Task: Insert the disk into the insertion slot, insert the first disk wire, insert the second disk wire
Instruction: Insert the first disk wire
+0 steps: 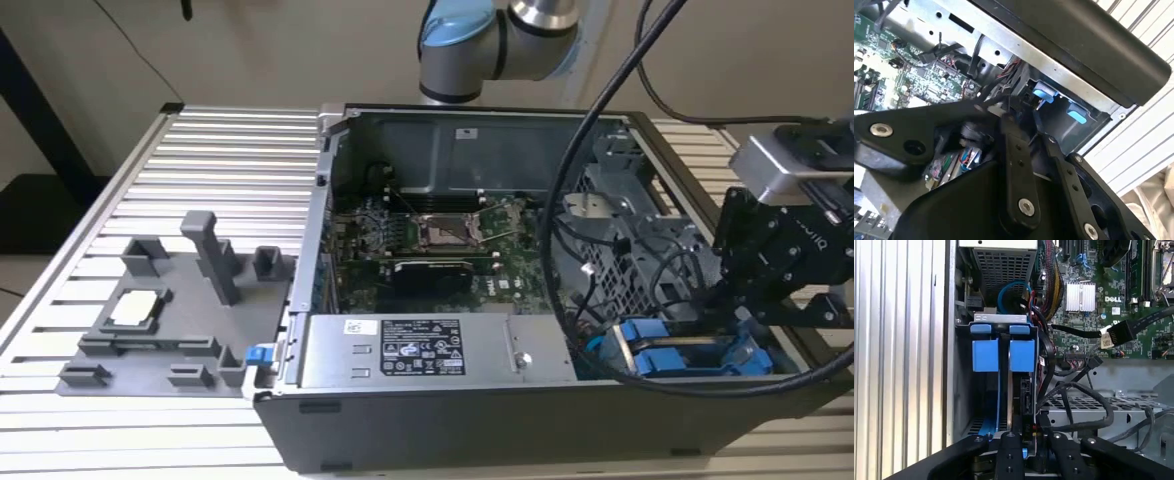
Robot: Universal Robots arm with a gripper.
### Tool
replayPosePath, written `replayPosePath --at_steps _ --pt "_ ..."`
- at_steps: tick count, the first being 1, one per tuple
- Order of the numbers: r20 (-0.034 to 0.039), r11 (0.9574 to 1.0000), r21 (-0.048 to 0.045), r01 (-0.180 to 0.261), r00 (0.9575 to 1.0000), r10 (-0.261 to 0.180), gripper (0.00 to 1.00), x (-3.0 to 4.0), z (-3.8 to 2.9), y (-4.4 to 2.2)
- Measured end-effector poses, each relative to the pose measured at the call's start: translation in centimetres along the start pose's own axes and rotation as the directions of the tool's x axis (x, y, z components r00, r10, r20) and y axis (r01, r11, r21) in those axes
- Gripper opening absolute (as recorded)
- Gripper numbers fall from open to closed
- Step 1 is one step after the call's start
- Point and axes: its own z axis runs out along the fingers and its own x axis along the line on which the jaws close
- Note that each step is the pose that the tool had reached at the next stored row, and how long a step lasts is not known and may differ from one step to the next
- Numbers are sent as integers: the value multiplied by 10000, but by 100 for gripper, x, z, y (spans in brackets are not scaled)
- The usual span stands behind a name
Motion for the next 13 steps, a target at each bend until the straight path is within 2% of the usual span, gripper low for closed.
replayPosePath --at_steps 11,13 --pt "-3 10000 1 0 10000 0 27 -23 -500 35" --pt "-3 10000 2 1 10000 -1 27 -26 -564 40"
